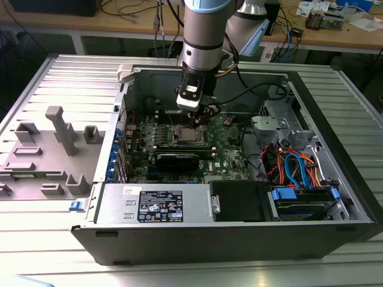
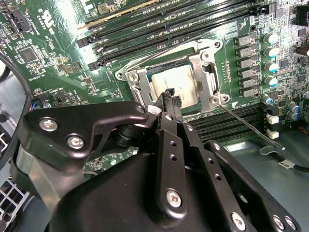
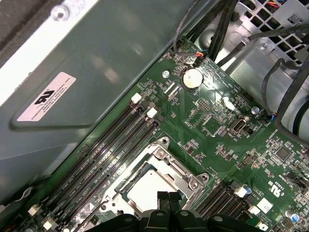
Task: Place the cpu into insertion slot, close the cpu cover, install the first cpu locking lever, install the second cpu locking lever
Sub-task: 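Close the cpu cover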
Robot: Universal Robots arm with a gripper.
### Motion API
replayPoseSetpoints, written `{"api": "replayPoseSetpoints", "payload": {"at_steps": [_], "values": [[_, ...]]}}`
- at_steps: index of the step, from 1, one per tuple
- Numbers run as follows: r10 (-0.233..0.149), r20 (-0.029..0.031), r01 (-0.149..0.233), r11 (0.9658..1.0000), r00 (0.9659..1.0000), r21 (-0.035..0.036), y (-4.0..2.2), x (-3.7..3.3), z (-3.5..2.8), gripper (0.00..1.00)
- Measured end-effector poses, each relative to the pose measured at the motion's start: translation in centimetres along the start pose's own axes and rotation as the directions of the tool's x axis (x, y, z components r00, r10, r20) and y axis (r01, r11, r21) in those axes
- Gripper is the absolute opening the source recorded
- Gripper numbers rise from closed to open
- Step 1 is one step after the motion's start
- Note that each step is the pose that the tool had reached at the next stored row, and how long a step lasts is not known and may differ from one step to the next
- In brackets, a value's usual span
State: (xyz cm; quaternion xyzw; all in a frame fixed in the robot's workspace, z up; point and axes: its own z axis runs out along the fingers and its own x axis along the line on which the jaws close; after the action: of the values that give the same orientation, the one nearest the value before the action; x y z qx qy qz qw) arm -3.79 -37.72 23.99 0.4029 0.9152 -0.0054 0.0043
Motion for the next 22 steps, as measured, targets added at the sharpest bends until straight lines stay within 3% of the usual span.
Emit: {"api": "replayPoseSetpoints", "payload": {"at_steps": [9, 15, 19, 21, 22], "values": [[0.000, 0.0000, 0.000, 1.0000, 1.0000, 0.0000, 0.00, 0.00, 0.00, 0.11], [-0.082, 0.0006, 0.082, 0.9966, 0.9966, -0.0008, 0.00, 0.00, 0.03, 0.11], [-0.165, 0.0012, 0.165, 0.9862, 0.9862, -0.0019, 0.00, 0.00, 0.08, 0.11], [-0.227, 0.0018, 0.227, 0.9740, 0.9740, -0.0027, 0.00, 0.00, 0.14, 0.11], [-0.242, 0.0020, 0.242, 0.9704, 0.9704, -0.0027, 0.00, 0.00, 0.15, 0.11]]}}
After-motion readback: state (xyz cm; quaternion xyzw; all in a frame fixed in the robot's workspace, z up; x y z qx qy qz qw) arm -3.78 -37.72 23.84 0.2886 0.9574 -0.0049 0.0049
